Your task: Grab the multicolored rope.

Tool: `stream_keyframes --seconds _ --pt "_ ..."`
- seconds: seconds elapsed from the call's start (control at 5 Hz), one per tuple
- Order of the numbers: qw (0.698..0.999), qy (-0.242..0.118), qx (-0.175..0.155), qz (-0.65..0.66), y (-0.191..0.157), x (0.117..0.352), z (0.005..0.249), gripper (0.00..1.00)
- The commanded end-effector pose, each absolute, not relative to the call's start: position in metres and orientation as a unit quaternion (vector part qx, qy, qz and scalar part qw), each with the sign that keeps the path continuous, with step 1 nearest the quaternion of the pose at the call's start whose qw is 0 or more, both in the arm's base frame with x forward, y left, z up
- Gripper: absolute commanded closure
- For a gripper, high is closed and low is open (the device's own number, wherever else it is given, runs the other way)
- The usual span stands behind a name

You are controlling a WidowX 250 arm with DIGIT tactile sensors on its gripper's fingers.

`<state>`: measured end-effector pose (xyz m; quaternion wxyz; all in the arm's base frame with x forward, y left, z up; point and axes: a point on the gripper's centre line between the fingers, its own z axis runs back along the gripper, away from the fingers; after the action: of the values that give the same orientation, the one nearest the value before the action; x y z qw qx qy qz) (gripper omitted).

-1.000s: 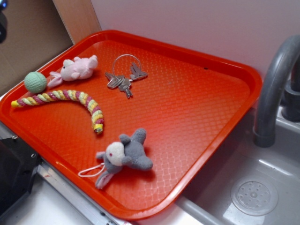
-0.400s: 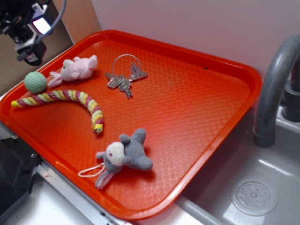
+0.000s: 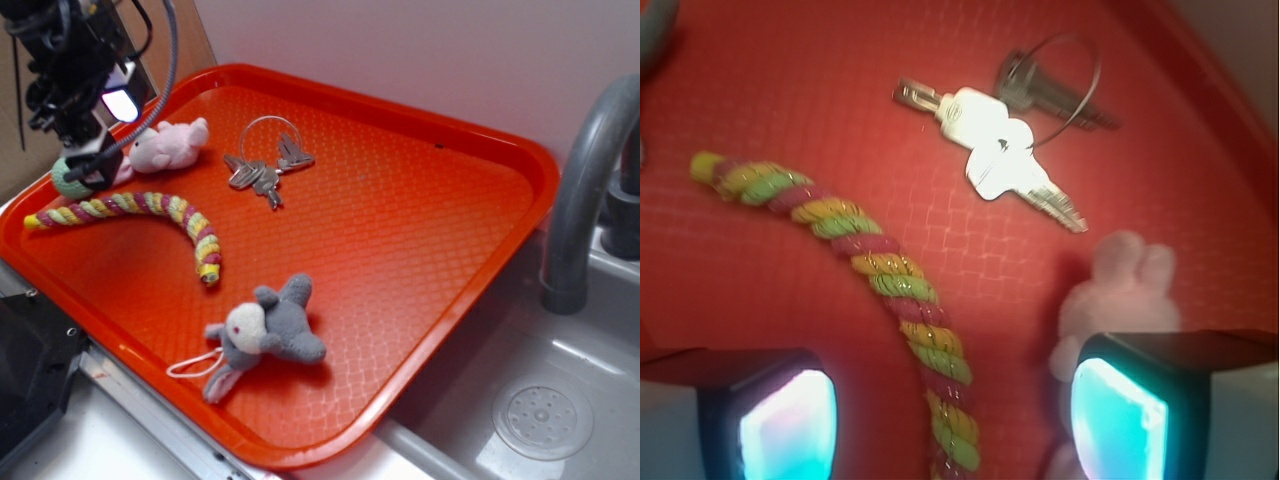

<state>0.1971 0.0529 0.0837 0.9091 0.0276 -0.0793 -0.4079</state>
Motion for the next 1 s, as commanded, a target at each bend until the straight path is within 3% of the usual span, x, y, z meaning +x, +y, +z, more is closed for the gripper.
stream_keyframes --seconds 0.0,0.4,0.8 --pt "0.906 -0.043 0.067 -0.417 0.059 0.213 0.05 0.0" --pt "0.884 -0.036 0.064 -0.462 0.037 0.196 0.037 0.0" --pt "0.894 -0.012 0.08 -0.44 0.045 0.197 0.022 0.0"
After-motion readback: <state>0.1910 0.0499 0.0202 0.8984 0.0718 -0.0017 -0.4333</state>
